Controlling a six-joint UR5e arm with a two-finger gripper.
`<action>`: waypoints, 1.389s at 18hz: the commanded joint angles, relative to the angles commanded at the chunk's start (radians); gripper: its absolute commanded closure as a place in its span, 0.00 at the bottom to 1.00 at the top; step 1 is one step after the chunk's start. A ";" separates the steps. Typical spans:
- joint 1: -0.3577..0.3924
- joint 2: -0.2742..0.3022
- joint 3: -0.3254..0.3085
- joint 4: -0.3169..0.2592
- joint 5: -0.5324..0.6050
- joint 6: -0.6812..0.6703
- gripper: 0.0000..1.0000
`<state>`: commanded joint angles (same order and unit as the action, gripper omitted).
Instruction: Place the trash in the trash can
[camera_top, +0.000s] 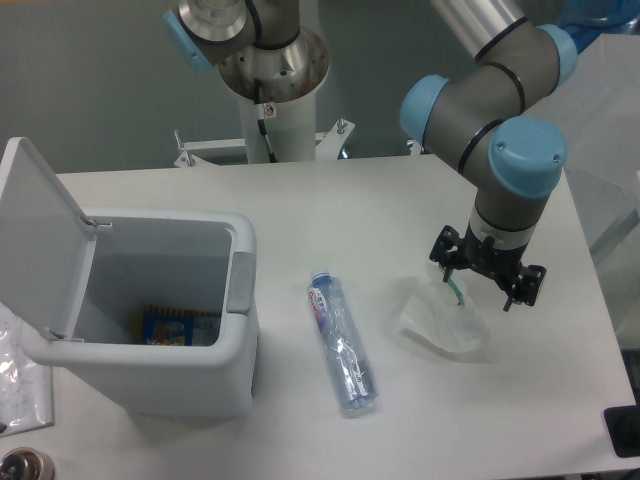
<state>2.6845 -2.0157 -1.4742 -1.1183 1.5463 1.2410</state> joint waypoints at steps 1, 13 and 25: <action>0.000 0.002 0.000 0.000 0.000 0.000 0.00; 0.000 0.002 -0.063 0.035 0.018 -0.002 0.00; -0.003 -0.032 -0.136 0.204 0.067 -0.074 0.00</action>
<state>2.6814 -2.0478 -1.6105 -0.9147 1.6137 1.1674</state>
